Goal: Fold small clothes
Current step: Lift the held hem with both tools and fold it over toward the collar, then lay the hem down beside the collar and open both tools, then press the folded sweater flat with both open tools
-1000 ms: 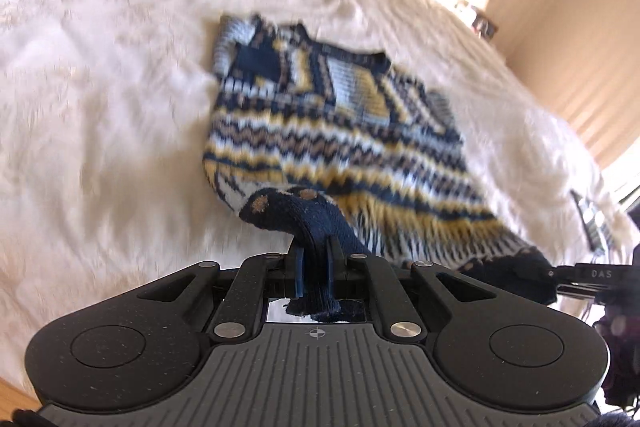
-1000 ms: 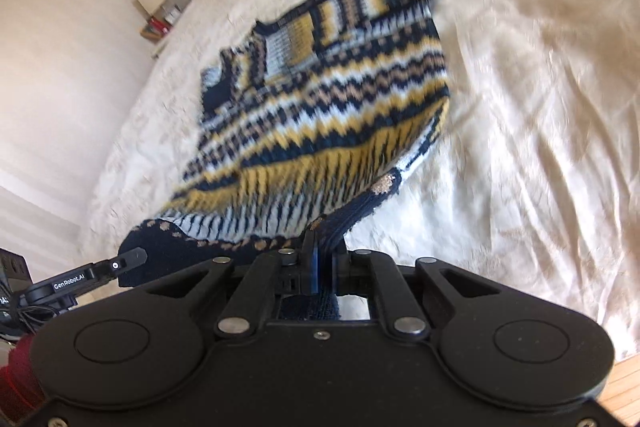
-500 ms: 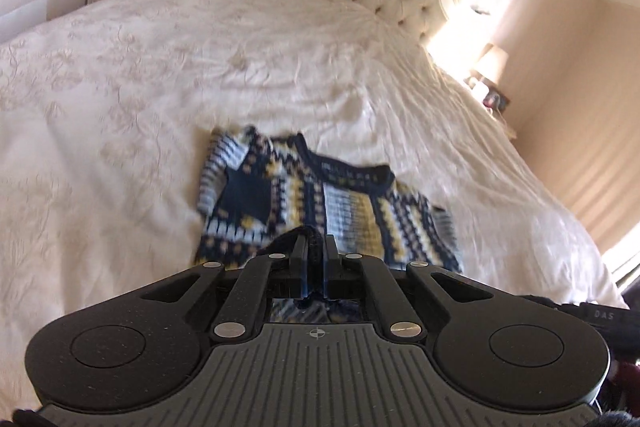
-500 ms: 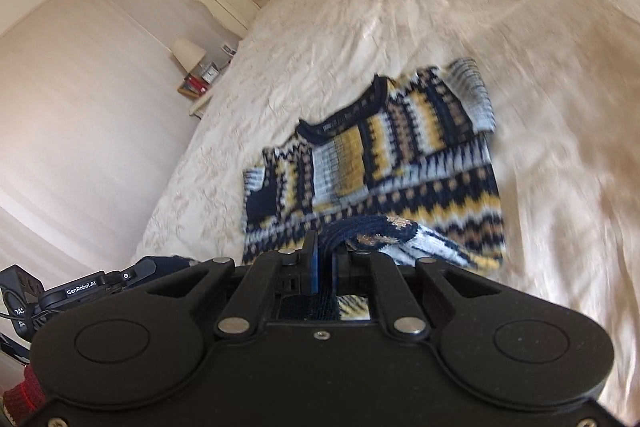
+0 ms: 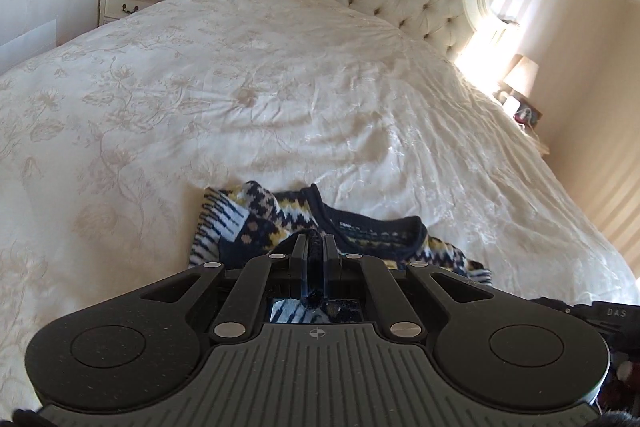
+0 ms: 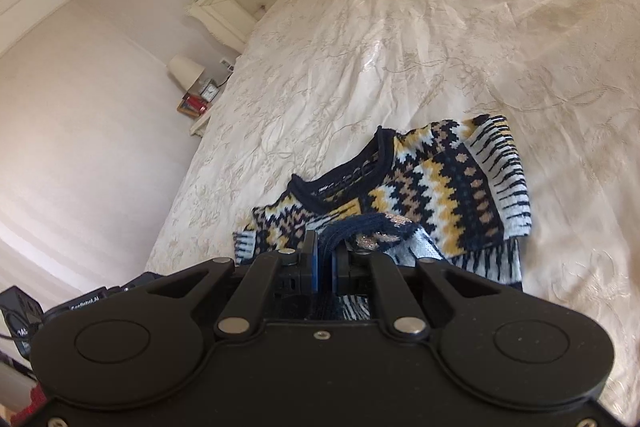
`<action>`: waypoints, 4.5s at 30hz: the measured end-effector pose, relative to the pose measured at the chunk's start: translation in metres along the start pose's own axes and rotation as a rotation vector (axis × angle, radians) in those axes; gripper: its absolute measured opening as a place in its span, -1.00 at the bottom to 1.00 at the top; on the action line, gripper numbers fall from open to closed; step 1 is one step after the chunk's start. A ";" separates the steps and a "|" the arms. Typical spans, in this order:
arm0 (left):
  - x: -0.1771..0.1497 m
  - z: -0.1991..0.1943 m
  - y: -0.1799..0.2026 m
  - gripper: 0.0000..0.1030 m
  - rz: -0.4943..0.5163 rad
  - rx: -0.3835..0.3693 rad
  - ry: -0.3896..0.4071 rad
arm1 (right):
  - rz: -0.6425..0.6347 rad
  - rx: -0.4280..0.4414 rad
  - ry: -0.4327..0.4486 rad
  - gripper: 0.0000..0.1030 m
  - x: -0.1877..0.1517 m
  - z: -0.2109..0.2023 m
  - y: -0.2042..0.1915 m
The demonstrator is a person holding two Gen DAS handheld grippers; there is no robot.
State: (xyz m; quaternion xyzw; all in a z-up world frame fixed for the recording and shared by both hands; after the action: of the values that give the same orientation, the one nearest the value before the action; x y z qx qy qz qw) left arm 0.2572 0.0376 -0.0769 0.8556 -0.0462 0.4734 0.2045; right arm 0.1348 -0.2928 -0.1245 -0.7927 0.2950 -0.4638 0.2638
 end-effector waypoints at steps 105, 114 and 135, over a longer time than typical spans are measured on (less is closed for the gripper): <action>-0.104 0.064 0.024 0.55 0.209 0.040 -0.461 | -0.342 -0.313 -0.195 0.94 -0.067 0.042 0.014; -0.148 0.080 0.033 0.56 0.265 0.073 -0.552 | -0.305 -0.316 -0.206 0.96 -0.073 0.020 0.021; -0.178 0.106 0.049 1.00 0.300 0.131 -0.586 | -0.050 -0.287 -0.195 0.99 -0.030 0.021 0.092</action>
State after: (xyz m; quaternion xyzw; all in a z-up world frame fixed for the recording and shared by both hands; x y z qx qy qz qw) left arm 0.2306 -0.0696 -0.2591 0.9504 -0.1978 0.2338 0.0550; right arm 0.1214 -0.3312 -0.2149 -0.8705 0.3115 -0.3440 0.1638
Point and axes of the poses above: each gripper's, at about its wrist camera, not at the fingertips, and z roughly the way its jaws point, y to its right, x to its top, the point moved 5 cm from there along z, roughly the way its jaws point, and after that the axes turned 12 degrees about y, right-handed, at the moved point
